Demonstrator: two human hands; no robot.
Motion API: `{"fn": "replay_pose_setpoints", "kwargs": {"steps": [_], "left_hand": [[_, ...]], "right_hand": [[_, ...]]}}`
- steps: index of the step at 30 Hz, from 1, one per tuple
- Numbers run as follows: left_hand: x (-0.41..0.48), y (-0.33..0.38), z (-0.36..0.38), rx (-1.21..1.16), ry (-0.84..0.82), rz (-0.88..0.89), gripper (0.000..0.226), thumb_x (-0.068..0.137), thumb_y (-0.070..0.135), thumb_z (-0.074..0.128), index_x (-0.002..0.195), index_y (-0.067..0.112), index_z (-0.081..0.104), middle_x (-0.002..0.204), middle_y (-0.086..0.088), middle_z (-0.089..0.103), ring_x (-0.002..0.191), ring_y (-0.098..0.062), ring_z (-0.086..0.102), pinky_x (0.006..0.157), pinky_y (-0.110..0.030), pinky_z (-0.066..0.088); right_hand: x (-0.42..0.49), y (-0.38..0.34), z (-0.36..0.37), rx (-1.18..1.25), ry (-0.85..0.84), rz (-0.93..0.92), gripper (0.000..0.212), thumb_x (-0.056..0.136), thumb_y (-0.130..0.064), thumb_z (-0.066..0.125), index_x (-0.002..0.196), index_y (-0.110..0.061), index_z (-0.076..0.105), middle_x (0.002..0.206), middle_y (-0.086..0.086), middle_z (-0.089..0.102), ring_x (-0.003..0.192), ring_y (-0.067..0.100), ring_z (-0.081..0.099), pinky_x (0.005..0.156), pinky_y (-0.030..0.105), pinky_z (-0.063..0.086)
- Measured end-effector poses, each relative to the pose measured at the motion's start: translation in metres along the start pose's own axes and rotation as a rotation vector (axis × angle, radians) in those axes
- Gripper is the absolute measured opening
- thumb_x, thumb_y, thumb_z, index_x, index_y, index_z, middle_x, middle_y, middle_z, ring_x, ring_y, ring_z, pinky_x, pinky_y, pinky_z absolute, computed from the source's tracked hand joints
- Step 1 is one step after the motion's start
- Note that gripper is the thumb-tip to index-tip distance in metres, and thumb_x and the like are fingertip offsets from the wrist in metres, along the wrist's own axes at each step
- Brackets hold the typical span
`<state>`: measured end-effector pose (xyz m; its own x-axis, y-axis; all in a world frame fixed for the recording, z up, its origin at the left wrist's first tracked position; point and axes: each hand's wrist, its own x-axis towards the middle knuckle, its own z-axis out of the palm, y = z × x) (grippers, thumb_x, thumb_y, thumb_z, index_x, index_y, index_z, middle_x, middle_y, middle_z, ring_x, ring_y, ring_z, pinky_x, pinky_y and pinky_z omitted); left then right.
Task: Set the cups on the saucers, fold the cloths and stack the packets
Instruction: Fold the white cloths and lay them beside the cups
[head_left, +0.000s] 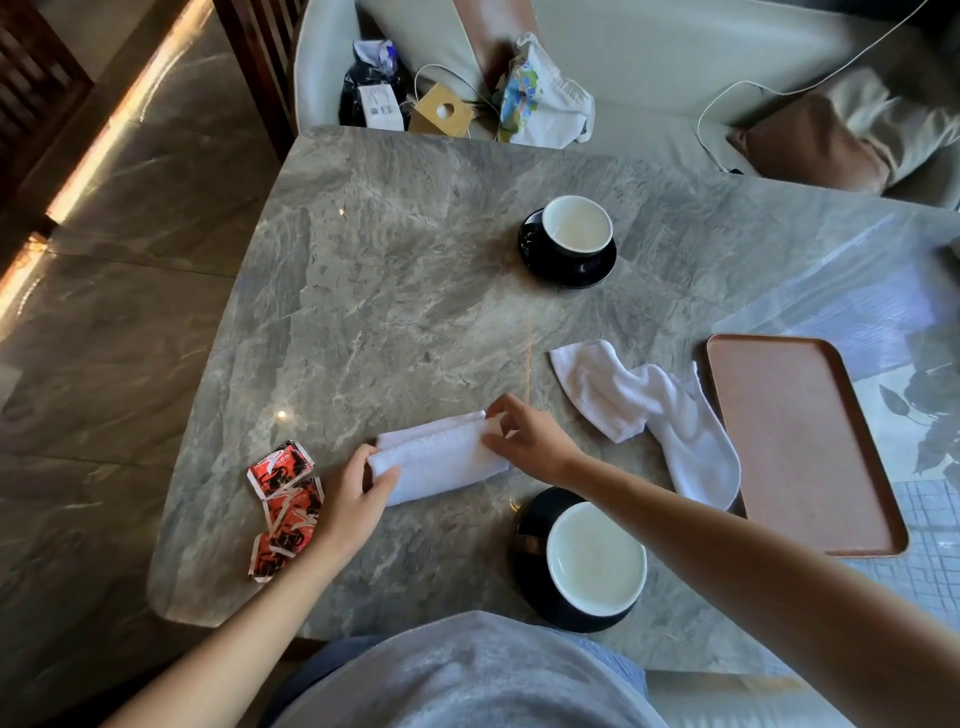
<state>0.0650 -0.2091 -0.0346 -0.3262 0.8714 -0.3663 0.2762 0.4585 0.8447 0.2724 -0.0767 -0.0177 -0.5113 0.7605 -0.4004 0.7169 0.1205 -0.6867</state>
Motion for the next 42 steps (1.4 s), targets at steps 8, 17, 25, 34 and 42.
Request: {"fn": "replay_pose_setpoints", "kwargs": {"steps": [8, 17, 25, 34, 42], "left_hand": [[0.009, 0.001, 0.015, -0.012, 0.138, -0.138, 0.029, 0.090, 0.017, 0.053, 0.068, 0.013, 0.034, 0.063, 0.002, 0.031, 0.061, -0.015, 0.031, 0.057, -0.033, 0.025], [0.023, -0.005, 0.018, 0.043, 0.235, -0.154, 0.021, 0.093, 0.025, 0.048, 0.081, 0.010, 0.039, 0.064, 0.005, 0.038, 0.065, -0.020, 0.039, 0.056, -0.034, 0.028], [0.022, -0.006, 0.022, 0.274, 0.346, -0.086, 0.016, 0.092, 0.026, 0.047, 0.083, 0.014, 0.041, 0.076, -0.001, 0.052, 0.072, -0.024, 0.047, 0.060, -0.034, 0.032], [0.019, -0.010, 0.022, 0.627, 0.407, 0.095, 0.033, 0.083, 0.014, 0.061, 0.115, 0.021, 0.057, 0.122, -0.006, 0.057, 0.104, -0.032, 0.050, 0.083, -0.046, 0.038], [0.020, -0.021, 0.018, 0.775, 0.268, 0.132, 0.045, 0.086, 0.015, 0.058, 0.128, 0.032, 0.054, 0.148, -0.001, 0.042, 0.137, -0.024, 0.035, 0.108, -0.061, 0.014]], "right_hand": [[0.011, 0.002, 0.012, -0.058, 0.058, 0.065, 0.020, 0.090, -0.030, 0.051, 0.109, -0.026, 0.048, 0.094, -0.003, 0.059, 0.087, 0.023, 0.060, 0.069, 0.030, 0.041], [0.016, -0.001, 0.022, -0.130, 0.120, 0.075, 0.028, 0.091, -0.022, 0.043, 0.118, -0.030, 0.043, 0.104, 0.009, 0.066, 0.091, 0.030, 0.063, 0.076, 0.040, 0.052], [0.017, -0.002, 0.026, -0.206, 0.119, -0.005, 0.038, 0.098, -0.022, 0.036, 0.133, -0.030, 0.047, 0.119, 0.004, 0.056, 0.105, 0.026, 0.058, 0.082, 0.041, 0.051], [0.022, -0.004, 0.030, -0.349, 0.079, 0.019, 0.041, 0.100, -0.028, 0.027, 0.140, -0.033, 0.037, 0.116, 0.004, 0.047, 0.086, 0.031, 0.060, 0.069, 0.035, 0.045], [0.018, -0.002, 0.025, -0.417, 0.073, -0.003, 0.043, 0.101, -0.034, 0.029, 0.142, -0.047, 0.025, 0.104, 0.002, 0.046, 0.083, 0.028, 0.060, 0.073, 0.042, 0.051]]}}
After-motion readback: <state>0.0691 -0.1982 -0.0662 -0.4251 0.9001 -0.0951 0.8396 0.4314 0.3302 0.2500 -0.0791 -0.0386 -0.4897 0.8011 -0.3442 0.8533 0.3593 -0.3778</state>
